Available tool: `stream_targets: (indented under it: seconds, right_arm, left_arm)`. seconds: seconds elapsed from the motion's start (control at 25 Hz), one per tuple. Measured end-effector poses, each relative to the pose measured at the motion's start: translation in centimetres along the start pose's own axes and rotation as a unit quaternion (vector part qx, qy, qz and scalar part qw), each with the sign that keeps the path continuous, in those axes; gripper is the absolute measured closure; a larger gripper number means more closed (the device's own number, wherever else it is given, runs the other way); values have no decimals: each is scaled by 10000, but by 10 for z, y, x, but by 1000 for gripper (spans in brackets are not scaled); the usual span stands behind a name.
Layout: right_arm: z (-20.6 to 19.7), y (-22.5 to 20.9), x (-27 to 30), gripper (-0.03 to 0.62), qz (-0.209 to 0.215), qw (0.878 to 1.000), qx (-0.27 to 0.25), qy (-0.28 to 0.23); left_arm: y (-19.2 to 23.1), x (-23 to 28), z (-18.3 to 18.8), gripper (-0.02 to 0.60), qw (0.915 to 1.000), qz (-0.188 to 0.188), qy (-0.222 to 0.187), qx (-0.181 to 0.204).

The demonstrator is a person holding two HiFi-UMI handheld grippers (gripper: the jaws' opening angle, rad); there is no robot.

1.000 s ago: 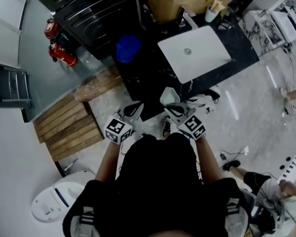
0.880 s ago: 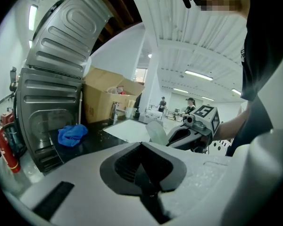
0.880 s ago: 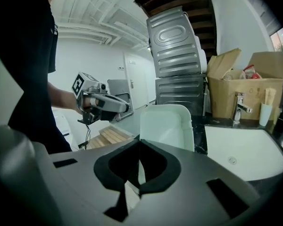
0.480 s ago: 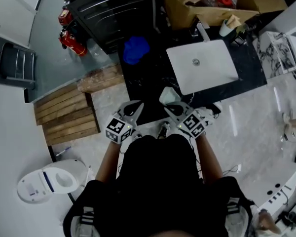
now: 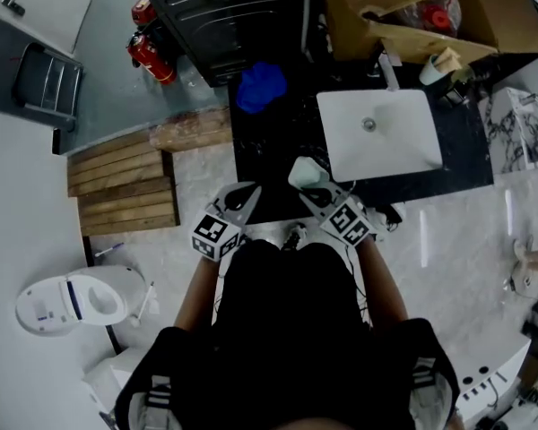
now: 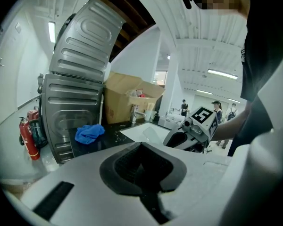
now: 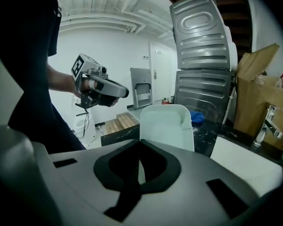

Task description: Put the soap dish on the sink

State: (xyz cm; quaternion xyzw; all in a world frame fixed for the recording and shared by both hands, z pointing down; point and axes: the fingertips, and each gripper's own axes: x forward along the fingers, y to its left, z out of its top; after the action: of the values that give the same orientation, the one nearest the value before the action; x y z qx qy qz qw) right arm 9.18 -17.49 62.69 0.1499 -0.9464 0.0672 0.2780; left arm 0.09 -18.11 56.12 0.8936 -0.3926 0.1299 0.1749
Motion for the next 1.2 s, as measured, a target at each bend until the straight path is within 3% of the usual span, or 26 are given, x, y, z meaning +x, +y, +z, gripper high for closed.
stream_targets:
  seconds: [0.24, 0.48, 0.96, 1.2]
  right_arm:
    - [-8, -5, 7, 597, 146, 9996, -178, 140]
    - [-10, -5, 21, 597, 141, 9983, -348, 441]
    - [-9, -29, 50, 597, -474, 9938, 39, 1005]
    - [-24, -31, 63, 597, -634, 9831, -21, 1717]
  left_arm:
    - [-1, -5, -6, 581, 9998, 203, 26, -66]
    - [10, -11, -7, 581, 9998, 158, 13, -79]
    - [55, 0, 13, 581, 9989, -453, 23, 122]
    - [67, 5, 13, 581, 9972, -727, 112, 128]
